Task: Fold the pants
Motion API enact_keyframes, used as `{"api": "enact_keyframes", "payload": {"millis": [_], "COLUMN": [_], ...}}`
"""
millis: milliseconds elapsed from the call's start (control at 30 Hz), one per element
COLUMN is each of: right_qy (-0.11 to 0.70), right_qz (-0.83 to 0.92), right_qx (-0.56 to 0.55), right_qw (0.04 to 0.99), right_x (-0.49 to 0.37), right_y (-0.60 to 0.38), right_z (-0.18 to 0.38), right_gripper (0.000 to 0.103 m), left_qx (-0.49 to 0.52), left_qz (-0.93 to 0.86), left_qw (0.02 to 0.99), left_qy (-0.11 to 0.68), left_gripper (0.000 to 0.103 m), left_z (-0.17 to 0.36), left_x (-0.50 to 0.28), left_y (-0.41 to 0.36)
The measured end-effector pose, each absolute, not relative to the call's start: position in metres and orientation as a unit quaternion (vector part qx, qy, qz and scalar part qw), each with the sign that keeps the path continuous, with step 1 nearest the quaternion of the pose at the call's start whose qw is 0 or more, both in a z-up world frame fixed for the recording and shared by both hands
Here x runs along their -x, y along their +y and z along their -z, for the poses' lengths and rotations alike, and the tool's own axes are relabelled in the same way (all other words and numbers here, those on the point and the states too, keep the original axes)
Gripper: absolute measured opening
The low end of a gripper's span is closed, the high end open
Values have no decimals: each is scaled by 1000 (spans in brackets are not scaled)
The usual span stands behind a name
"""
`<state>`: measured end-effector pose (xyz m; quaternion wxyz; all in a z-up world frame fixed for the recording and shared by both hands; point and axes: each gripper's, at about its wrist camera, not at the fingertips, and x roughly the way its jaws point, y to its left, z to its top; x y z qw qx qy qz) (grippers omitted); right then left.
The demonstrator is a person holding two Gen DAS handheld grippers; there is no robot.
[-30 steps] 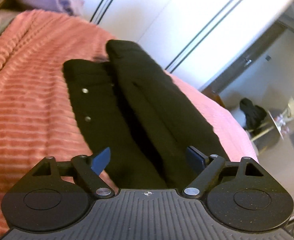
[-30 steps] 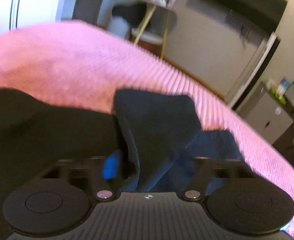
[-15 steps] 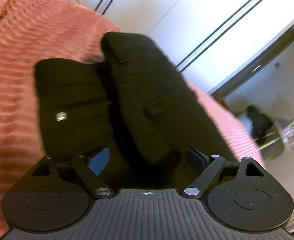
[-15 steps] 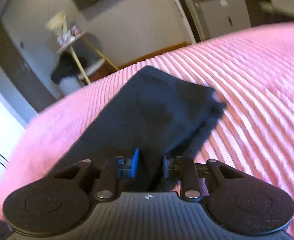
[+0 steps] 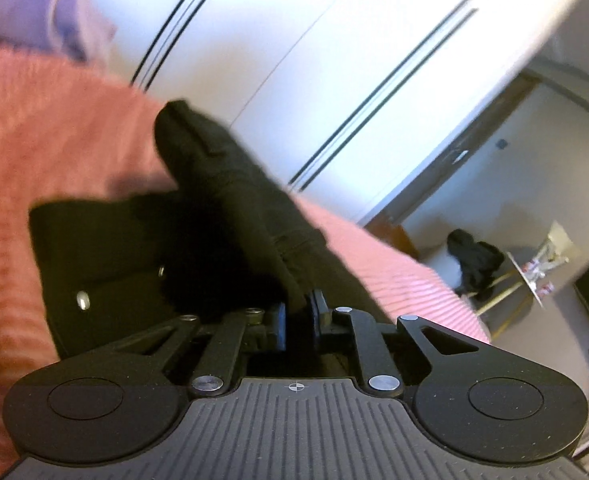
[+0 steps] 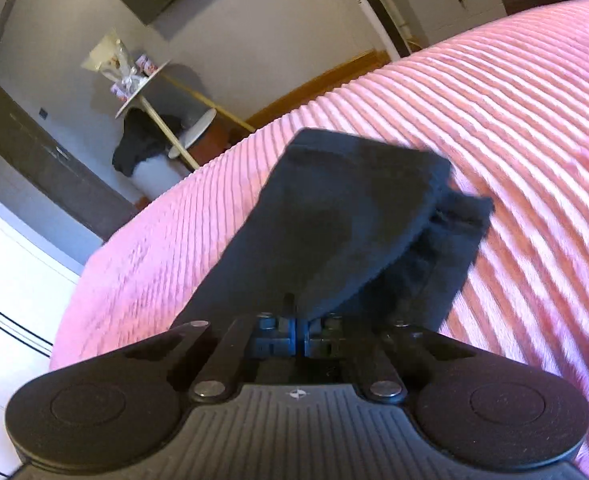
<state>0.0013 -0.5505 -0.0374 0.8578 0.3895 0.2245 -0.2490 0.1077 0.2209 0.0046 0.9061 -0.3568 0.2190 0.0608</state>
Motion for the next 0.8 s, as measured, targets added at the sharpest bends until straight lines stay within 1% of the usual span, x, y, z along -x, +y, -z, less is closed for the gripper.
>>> {"api": "enact_keyframes", "payload": {"millis": [133,167,233,267,300,333,367,400,433,467,500,533,600,667,733,800], "right_qy": [141,135,153,183,226,264,280,263,252,245,240,233,214,194,188,200], "right_qz": [220,224,241,256,276,290,299,302,313,338,361,386,406,387,339,244], "right_qx": [-361,-354,-324,-299,-274,-263,-263,-271,-275,-270,-261,-248,-222,-198,-167,-130], "right_qw": [895,898,902,901,893,882,873,875,873,868,863,857,860,879,906,940], "right_x": [23,29,30,26,20,16,16,24,30,35,38,42,44,41,28,4], "right_y": [-543,-543,-543,-542,-542,-542,-543,-542,-541,-539,-537,-534,-523,-504,-476,-436], "right_z": [2,1,10,20,33,42,48,48,46,41,36,30,15,1,-11,-20], "right_gripper": [3,3,5,6,10,16,21,23,26,35,39,39,39,39,40,45], "left_qx": [369,361,316,299,286,286,302,330,345,345,333,319,279,252,246,262], "left_qz": [-46,-56,-101,-125,-151,-172,-184,-189,-193,-202,-209,-210,-212,-218,-226,-230], "left_qw": [911,912,911,905,895,885,877,872,871,874,880,887,900,906,904,894], "left_qy": [180,187,244,275,307,324,325,309,291,277,266,260,259,260,268,282], "left_gripper": [14,16,22,28,40,46,58,67,71,78,81,82,92,95,95,95], "left_z": [-22,-19,-2,8,19,25,27,26,22,15,7,-1,-12,-15,-14,-5], "left_x": [-66,-58,-55,-55,-53,-51,-46,-38,-31,-27,-25,-28,-39,-50,-61,-71], "left_y": [220,220,218,218,219,220,224,230,234,235,232,229,218,212,211,217]}}
